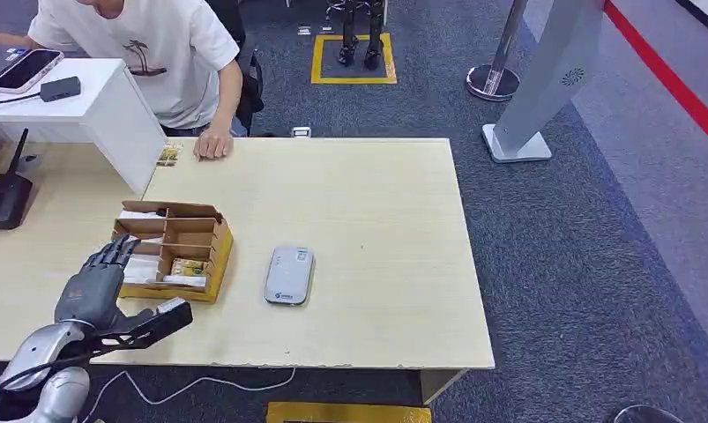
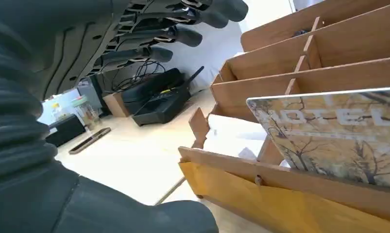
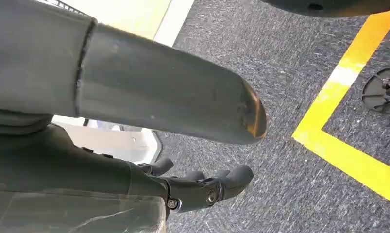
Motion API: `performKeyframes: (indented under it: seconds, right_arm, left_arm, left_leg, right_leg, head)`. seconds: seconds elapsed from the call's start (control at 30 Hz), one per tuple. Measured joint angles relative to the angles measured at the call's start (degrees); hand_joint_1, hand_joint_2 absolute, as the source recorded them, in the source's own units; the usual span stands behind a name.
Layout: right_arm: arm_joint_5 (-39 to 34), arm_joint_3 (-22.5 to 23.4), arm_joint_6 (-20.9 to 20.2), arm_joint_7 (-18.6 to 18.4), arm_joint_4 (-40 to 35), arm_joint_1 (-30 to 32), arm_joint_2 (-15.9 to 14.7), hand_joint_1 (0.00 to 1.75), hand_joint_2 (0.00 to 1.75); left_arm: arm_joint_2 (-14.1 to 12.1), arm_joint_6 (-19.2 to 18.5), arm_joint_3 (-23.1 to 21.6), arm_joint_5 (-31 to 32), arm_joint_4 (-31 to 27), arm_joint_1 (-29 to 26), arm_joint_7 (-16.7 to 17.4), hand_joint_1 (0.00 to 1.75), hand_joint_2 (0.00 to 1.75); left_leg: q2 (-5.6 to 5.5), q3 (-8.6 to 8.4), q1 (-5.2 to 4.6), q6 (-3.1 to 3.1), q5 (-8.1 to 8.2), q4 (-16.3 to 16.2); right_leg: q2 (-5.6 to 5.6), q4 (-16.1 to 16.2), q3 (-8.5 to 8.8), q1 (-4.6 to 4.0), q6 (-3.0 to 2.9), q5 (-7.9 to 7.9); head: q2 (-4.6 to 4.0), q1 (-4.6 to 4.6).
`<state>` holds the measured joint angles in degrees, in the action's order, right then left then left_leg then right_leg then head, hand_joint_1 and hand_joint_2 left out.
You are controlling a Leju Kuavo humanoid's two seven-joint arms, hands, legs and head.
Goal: Pass the card to the sensor for recognition and then transmit it.
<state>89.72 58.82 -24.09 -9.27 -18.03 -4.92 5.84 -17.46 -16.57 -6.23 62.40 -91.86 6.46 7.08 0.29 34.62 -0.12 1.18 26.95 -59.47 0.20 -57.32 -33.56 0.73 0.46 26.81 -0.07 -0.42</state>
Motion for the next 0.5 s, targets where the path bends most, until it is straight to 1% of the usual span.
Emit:
performKeyframes:
  seconds: [0.5]
  right_arm:
    - [0.0, 0.0, 0.0, 0.0, 0.0, 0.0, 0.0, 0.00, 0.00]
  left_arm:
    - [-0.1, 0.0, 0.0, -0.1, 0.1, 0.0, 0.0, 0.00, 1.75]
  left_leg:
    - [0.00, 0.00, 0.00, 0.00, 0.00, 0.0]
  right_leg:
    - [0.00, 0.0, 0.00, 0.00, 0.00, 0.00]
  head:
    - [0.00, 0.00]
